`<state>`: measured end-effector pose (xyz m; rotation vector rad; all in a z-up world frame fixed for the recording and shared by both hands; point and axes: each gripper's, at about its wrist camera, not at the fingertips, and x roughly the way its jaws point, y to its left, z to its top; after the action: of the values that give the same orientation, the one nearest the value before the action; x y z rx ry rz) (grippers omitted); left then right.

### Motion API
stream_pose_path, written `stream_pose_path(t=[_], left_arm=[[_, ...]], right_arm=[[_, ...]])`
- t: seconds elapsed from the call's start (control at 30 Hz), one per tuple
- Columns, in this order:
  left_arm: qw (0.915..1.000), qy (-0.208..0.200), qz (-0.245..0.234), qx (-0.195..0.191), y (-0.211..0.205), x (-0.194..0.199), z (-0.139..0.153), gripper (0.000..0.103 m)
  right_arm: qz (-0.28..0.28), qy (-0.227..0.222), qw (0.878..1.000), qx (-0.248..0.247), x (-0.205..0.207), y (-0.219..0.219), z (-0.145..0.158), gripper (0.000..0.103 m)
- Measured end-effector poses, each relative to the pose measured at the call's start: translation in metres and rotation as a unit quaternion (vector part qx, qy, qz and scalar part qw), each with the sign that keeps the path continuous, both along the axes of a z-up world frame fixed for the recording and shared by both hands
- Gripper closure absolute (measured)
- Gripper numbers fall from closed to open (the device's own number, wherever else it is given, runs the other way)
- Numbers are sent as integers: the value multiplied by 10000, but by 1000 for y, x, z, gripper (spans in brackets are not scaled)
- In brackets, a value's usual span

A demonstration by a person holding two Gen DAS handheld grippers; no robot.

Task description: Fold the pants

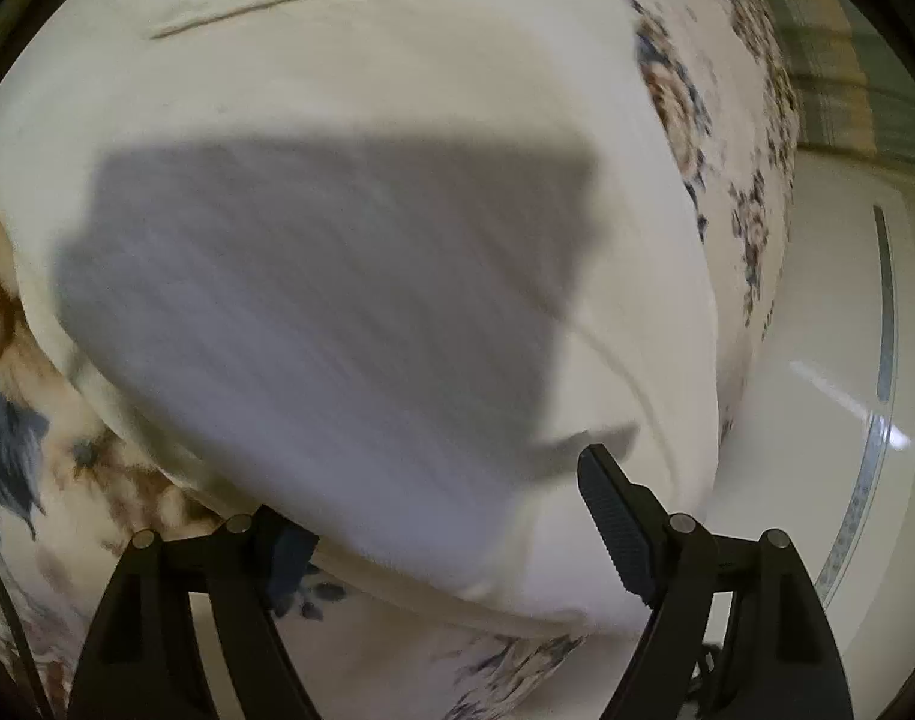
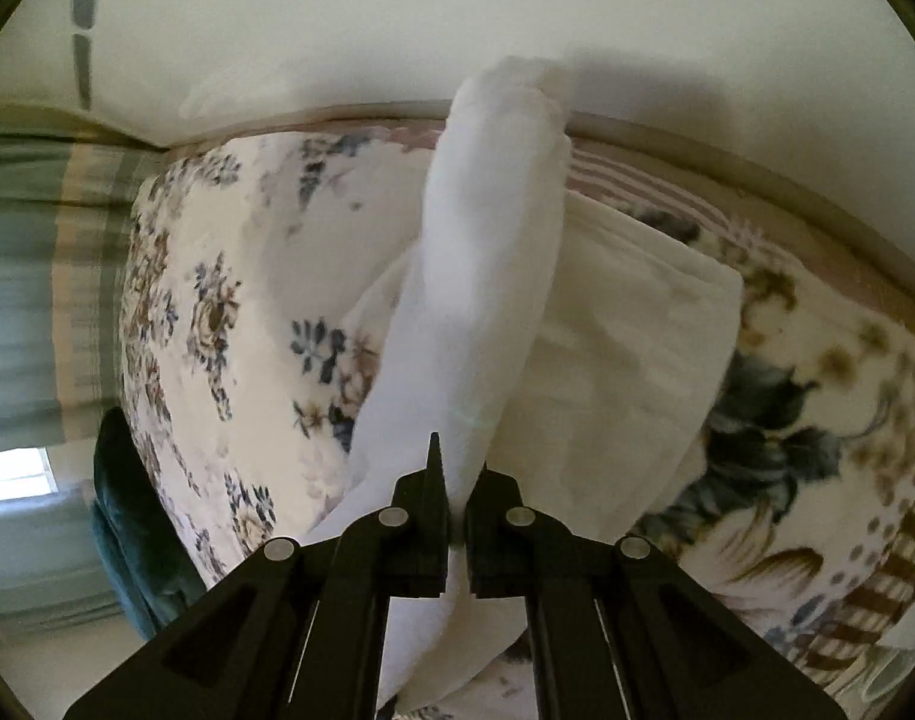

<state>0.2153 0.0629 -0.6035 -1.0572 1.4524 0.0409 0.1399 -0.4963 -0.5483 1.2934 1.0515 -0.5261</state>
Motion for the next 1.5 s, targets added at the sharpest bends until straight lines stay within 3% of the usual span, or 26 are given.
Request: stream_pose_path(t=[0.03,0.07,0.13,0.27,0.33,0.4,0.5,0.57,0.6,0.63,0.7,0.8,0.9,1.0,1.03,1.07,1.1,1.17,1.23,1.27,1.3,1.37,1.4,1.47,1.5], left_arm=[[9999,-5,25,118,2,0,1,54],[9996,11,-43,288,4,1,5,85],[9986,-116,-73,502,11,-2,18,95],[9939,-175,-480,980,12,-13,34,96],[9921,101,-657,1062,14,-17,15,92],[9939,482,-527,844,23,-23,-8,90],[9950,493,-510,697,29,-23,-8,86],[9917,403,-764,953,24,-21,3,81],[9888,396,-877,1137,20,-22,9,73],[9861,342,-983,1293,15,-24,15,68],[9798,183,-1266,1538,1,-24,25,56],[9579,-185,-1925,2123,-35,-16,40,45],[9405,-450,-2297,2462,-68,-2,42,44],[9386,-609,-2432,2371,-87,21,40,44],[9368,-655,-2491,2369,-94,26,40,44],[9348,-706,-2545,2375,-102,33,39,44],[9341,-751,-2568,2363,-106,36,41,44],[9294,-876,-2586,2483,-110,43,48,44],[9273,-948,-2508,2612,-95,31,59,44],[9282,-937,-2443,2645,-89,30,61,44],[9309,-900,-2376,2624,-79,30,64,44],[9354,-865,-2259,2580,-57,27,73,44],[9366,-901,-2172,2599,-44,30,80,44],[9350,-955,-2195,2618,-22,32,91,44],[9345,-991,-2166,2645,-8,34,97,44]], right_arm=[[0,19,10000,17,-2,0,-1,98],[26,14,10000,9,-4,0,-1,98],[91,4,10000,-30,-11,1,2,98],[234,112,9997,1,-30,7,4,98],[502,335,9982,21,-34,10,-8,98],[762,771,9938,248,-38,9,-35,95],[730,1288,9864,711,-52,1,-64,79],[518,1215,9891,655,-63,-8,-57,59],[478,1244,9901,432,-68,-14,-47,38],[462,1273,9905,241,-70,-17,-39,30],[541,1270,9901,-246,-67,-27,-20,30],[808,1212,9880,-504,-49,-39,-13,30],[933,1398,9824,-812,-26,-60,-19,30],[1108,1552,9740,-1223,-4,-72,-24,30],[1366,1580,9692,-1305,7,-73,-29,35],[1601,1622,9645,-1335,15,-72,-34,49],[1903,1657,9576,-1391,26,-67,-37,92],[2189,1458,9491,-1731,42,-55,-24,93],[2370,1796,9189,-2592,53,-51,-12,93],[2275,2061,9161,-2579,54,-58,-20,93],[2028,2151,9322,-2088,51,-70,-35,92],[1683,2128,9529,-1355,49,-75,-43,88],[1574,1830,9631,-1187,51,-66,-33,86],[1664,1468,9655,-1365,60,-36,-8,46],[1760,1327,9630,-1553,66,-14,5,13]])
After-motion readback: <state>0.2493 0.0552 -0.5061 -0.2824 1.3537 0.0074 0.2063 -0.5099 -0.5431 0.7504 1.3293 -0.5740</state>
